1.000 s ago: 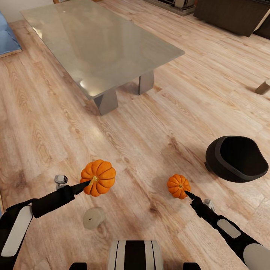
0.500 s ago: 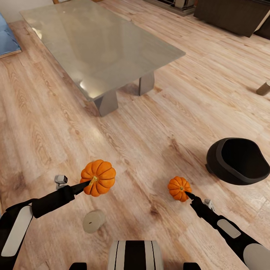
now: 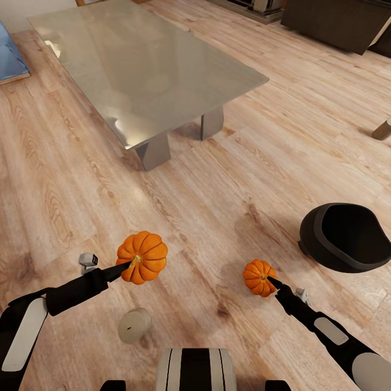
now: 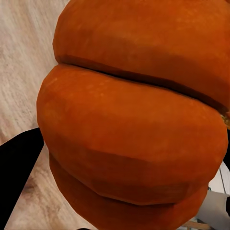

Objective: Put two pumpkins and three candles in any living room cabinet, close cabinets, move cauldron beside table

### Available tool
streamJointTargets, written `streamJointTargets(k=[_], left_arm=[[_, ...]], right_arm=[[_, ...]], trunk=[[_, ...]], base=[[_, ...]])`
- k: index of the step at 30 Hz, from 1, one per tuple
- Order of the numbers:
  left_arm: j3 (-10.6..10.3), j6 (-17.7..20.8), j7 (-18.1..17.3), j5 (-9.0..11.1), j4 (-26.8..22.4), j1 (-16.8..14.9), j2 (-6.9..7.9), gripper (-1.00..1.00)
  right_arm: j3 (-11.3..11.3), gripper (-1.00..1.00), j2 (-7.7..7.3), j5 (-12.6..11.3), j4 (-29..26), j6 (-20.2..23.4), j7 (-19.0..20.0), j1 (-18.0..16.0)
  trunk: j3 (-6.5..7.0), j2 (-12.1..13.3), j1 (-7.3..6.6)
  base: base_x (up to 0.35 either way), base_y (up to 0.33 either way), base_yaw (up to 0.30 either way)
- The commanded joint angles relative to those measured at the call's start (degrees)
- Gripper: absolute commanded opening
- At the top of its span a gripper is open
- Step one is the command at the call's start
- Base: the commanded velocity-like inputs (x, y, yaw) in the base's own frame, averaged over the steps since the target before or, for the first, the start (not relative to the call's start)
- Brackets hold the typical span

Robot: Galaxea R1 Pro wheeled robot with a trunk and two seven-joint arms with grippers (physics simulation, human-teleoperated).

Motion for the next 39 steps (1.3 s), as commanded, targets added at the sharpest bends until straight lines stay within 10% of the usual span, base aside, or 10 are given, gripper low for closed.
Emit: streamJointTargets(k=[1, 39], left_arm=[[0.04, 0.25, -0.18, 0.02, 0.00, -0.01, 0.00, -1.00], [0.04, 0.24, -0.24, 0.20, 0.00, -0.01, -0.09, -1.00]], right_arm=[[0.30, 1.00, -0.06, -0.61, 0.03, 0.24, 0.13, -0.04], [0.84, 1.00, 0.24, 0.88, 0.06, 0.02, -0.11, -0.32]], trunk=[[-0.03, -0.01, -0.01], [-0.69, -0.05, 0.07]], base=[[0.000, 0.000, 0.000], [0.000, 0.000, 0.000]])
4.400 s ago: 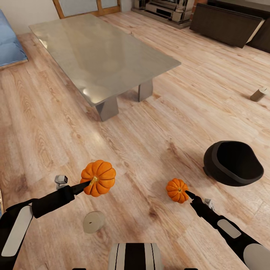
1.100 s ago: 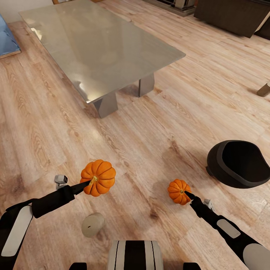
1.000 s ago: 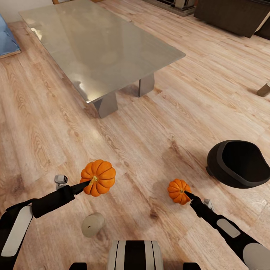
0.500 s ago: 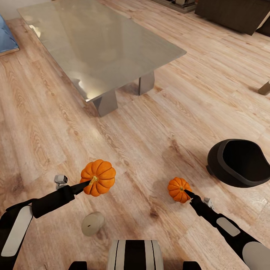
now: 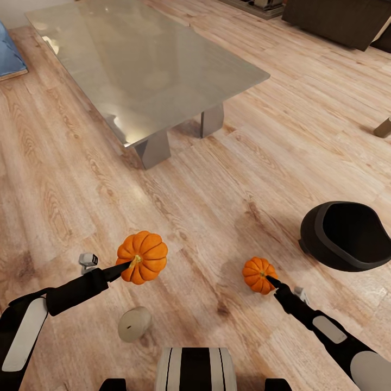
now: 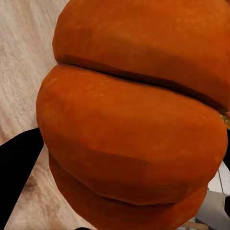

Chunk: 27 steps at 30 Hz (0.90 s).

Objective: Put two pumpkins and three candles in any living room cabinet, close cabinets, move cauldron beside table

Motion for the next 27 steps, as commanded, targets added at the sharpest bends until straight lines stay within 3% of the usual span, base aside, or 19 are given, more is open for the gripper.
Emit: streamJointTargets(k=[1, 5, 14, 22, 27], left_arm=[[0.03, 0.24, -0.17, 0.00, 0.00, -0.03, 0.00, -1.00], [0.01, 0.24, -0.17, 0.00, 0.00, -0.02, -0.01, -1.00], [-0.02, 0.24, -0.20, 0.00, 0.00, -0.04, -0.01, -1.00], [-0.02, 0.24, -0.26, 0.00, 0.00, -0.02, -0.01, -1.00], [-0.06, 0.24, -0.20, 0.00, 0.00, -0.01, -0.02, -1.00]], right_arm=[[0.87, 1.00, -0.04, 0.34, 0.20, 0.05, -0.08, 0.01], [0.80, 1.00, -0.03, 2.12, 0.14, 0.01, -0.01, 0.02], [0.87, 1.00, -0.03, 2.57, 0.10, 0.15, 1.55, 0.02], [0.88, 1.00, -0.03, 5.15, -0.03, 0.64, 7.13, 0.06], [0.88, 1.00, -0.03, 5.31, -0.05, 0.61, 7.64, 0.03]], trunk=[[-0.04, -0.01, 0.00], [-0.04, -0.01, 0.00], [-0.04, -0.01, 0.00], [-0.04, -0.01, 0.00], [-0.04, -0.01, 0.00]], base=[[0.000, 0.000, 0.000], [0.000, 0.000, 0.000], [0.000, 0.000, 0.000], [0.000, 0.000, 0.000], [0.000, 0.000, 0.000]])
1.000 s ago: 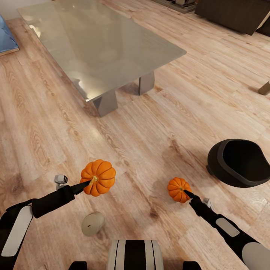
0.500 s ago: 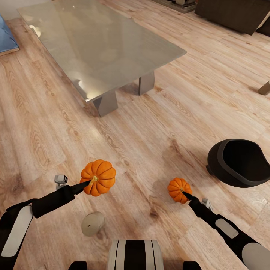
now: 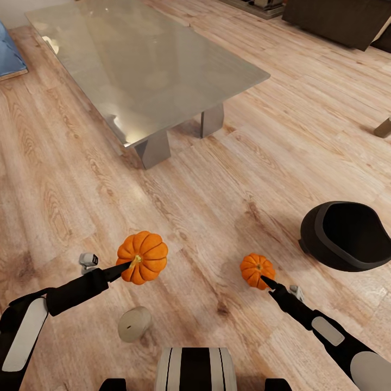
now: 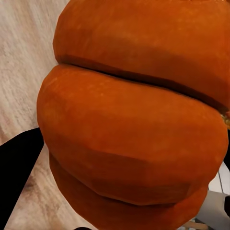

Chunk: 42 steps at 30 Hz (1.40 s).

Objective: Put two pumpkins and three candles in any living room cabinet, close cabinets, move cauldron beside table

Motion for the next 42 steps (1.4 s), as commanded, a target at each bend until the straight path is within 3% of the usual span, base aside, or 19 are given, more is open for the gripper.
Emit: streamJointTargets(k=[1, 9, 30, 37, 42], left_arm=[[0.03, 0.25, -0.16, 0.03, -0.01, -0.04, -0.03, -1.00], [-0.03, 0.25, -0.16, 0.03, -0.01, -0.03, -0.07, -1.00], [-0.06, 0.17, -0.15, 0.03, -0.01, -0.03, -0.07, -1.00], [-0.06, 0.16, -0.15, 0.03, -0.01, -0.05, -0.07, -1.00], [-0.06, 0.18, -0.15, 0.01, -0.01, -0.02, -0.07, -1.00]], right_arm=[[0.26, 1.00, -0.04, -0.59, 0.01, 0.31, 0.21, -0.04], [0.19, 1.00, -0.06, -0.58, 0.03, 0.26, 1.34, -0.04], [-0.43, 1.00, -0.04, -1.15, 0.18, -2.16, -0.31, -0.04], [-0.53, 1.00, -0.04, -1.59, 0.19, -3.50, -4.57, -0.09], [-0.46, 1.00, 0.04, -1.52, 0.19, -4.68, -5.44, -0.27]], trunk=[[-0.03, -0.01, -0.01], [-0.03, -0.01, -0.01], [-0.03, -0.01, -0.01], [-0.25, -0.03, 0.02], [-0.47, -0.04, 0.04]], base=[[0.000, 0.000, 0.000], [0.000, 0.000, 0.000], [0.000, 0.000, 0.000], [0.000, 0.000, 0.000], [0.000, 0.000, 0.000]])
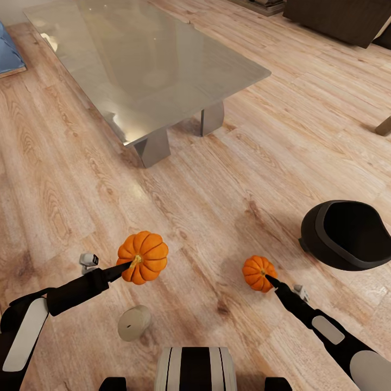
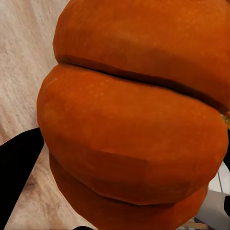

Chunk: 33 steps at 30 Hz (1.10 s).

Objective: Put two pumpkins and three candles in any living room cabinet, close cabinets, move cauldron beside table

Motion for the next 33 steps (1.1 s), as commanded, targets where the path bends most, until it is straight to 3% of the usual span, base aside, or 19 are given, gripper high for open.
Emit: streamJointTargets(k=[1, 18, 33], left_arm=[[0.04, 0.23, -0.18, 0.01, 0.00, -0.02, 0.00, -1.00], [0.04, 0.22, -0.18, 0.01, 0.00, -0.04, 0.00, -1.00], [0.04, 0.22, -0.18, -0.01, 0.00, -0.01, 0.00, -1.00]], right_arm=[[0.26, 1.00, -0.04, -0.55, 0.01, 0.23, 0.11, -0.04], [0.81, 1.00, 1.73, 0.21, -0.07, 0.52, -0.89, -1.66], [0.88, 1.00, 1.85, 2.02, -0.86, 1.11, -1.23, -2.35]], trunk=[[-0.03, -0.01, -0.01], [-0.03, -0.01, -0.01], [-0.03, -0.01, -0.01]], base=[[0.000, 0.000, 0.000], [0.000, 0.000, 0.000], [0.000, 0.000, 0.000]])
